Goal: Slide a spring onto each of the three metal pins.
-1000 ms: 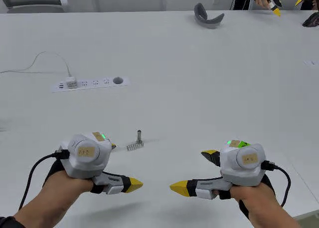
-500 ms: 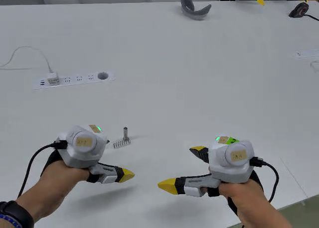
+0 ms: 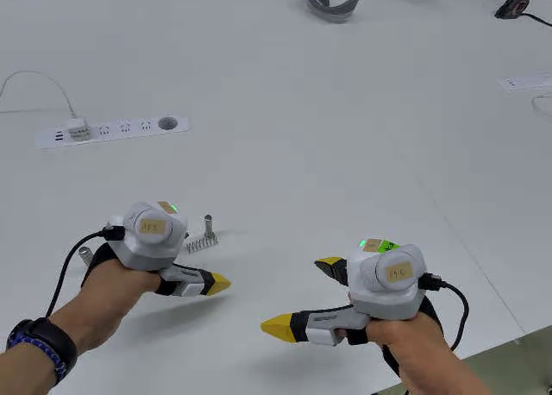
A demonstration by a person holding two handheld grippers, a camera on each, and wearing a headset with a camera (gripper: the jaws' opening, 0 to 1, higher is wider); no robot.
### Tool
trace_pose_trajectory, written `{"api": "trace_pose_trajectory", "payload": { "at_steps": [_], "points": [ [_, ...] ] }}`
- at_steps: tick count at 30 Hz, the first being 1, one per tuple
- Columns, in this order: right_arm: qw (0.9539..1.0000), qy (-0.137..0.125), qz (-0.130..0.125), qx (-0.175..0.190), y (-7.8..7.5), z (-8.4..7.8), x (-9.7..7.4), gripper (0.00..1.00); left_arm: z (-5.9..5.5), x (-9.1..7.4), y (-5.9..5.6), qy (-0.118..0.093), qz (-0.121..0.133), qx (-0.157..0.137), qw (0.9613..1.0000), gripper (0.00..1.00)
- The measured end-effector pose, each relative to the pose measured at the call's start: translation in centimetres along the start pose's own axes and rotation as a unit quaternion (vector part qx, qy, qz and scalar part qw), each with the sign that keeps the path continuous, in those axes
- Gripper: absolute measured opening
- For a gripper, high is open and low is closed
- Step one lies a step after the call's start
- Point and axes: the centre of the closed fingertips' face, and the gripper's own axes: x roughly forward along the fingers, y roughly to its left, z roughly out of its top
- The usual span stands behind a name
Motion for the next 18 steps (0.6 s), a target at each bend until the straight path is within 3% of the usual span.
{"api": "trace_pose_trajectory", "payload": {
  "at_steps": [5,10,18],
  "points": [
    [1.0000,0.002,0.001,0.008,-0.1,-0.2,0.2,0.86,-0.4,1.1,0.4,0.006,0.004,-0.018,0.9998,0.69],
    [1.0000,0.001,0.001,0.008,-0.1,-0.2,0.2,0.86,-0.9,1.6,0.1,0.017,0.009,-0.006,0.9998,0.63],
    [0.9999,0.001,-0.001,0.010,-0.4,-0.3,0.1,0.85,-1.0,1.7,0.8,0.013,0.029,-0.001,0.9995,0.45]
  ]
}}
